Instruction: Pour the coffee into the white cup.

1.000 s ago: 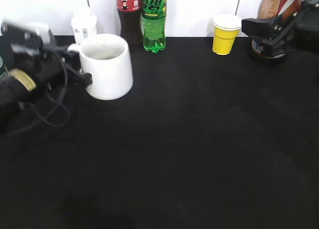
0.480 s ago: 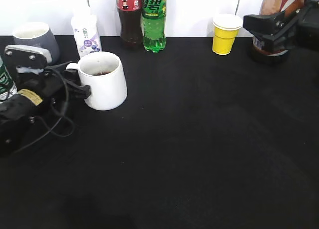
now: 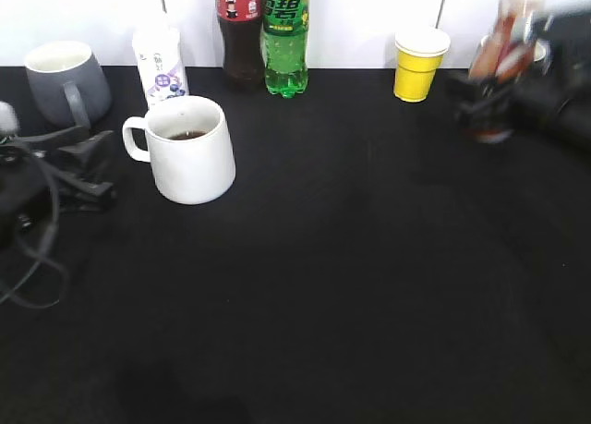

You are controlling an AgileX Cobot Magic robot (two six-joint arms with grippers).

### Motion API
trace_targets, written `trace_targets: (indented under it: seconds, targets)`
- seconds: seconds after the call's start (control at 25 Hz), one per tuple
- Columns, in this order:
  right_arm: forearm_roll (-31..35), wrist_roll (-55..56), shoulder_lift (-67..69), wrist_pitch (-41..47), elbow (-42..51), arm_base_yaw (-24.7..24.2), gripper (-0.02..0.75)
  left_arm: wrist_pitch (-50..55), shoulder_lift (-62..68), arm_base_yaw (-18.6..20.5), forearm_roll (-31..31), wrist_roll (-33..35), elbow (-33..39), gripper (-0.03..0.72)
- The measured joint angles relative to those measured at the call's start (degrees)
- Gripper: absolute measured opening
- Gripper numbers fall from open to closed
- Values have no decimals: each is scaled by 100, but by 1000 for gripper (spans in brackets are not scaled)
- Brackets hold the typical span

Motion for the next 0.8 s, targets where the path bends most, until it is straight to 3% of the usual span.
trace_targets:
  seconds: [0.08, 0.28, 0.36, 0.48, 0.64, 0.8]
  targets:
    - [487, -226, 744, -793, -12, 0, 514, -5, -246, 0, 109, 0, 76, 279]
    - [627, -269, 1474, -1218, -127, 0, 514, -24, -485, 0, 152, -6, 82, 279]
    - [627, -280, 1495, -1235, -136, 0, 529, -24, -485, 0, 158, -6, 82, 279]
    - [738, -251, 1467, -895, -100, 0, 629, -24, -485, 0, 158, -10, 82, 279]
    - [744, -202, 1065, -848, 535, 0, 637, 277, -485, 0, 158, -10, 82, 279]
    - [744, -195, 135, -531, 1248, 0, 629, 1446, -606, 0, 158, -210, 82, 279]
